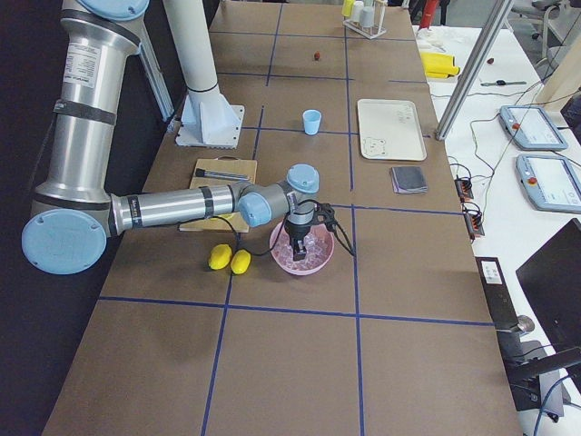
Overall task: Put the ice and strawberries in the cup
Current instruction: 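Lower the right gripper into the pink bowl and grasp an ice cube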
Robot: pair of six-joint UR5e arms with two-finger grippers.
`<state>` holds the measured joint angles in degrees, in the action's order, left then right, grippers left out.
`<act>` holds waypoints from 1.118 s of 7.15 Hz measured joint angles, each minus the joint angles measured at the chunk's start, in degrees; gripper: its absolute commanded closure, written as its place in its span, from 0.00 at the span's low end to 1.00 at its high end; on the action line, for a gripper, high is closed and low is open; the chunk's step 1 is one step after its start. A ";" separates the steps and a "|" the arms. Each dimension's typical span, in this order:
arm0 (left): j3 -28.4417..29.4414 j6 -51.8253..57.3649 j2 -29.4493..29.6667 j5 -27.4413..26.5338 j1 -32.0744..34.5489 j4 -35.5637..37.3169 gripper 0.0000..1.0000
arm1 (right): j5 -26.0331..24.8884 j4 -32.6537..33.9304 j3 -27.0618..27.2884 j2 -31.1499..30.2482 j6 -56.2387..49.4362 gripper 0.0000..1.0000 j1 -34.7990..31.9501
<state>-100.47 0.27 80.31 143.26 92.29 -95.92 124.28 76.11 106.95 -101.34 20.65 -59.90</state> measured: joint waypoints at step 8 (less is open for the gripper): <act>-0.17 -0.01 -0.06 0.00 0.05 0.03 0.00 | 0.45 0.34 4.68 -0.27 0.81 1.00 -1.03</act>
<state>-100.64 0.26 80.25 143.26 92.34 -95.89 124.73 76.45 111.63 -101.62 21.46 -60.93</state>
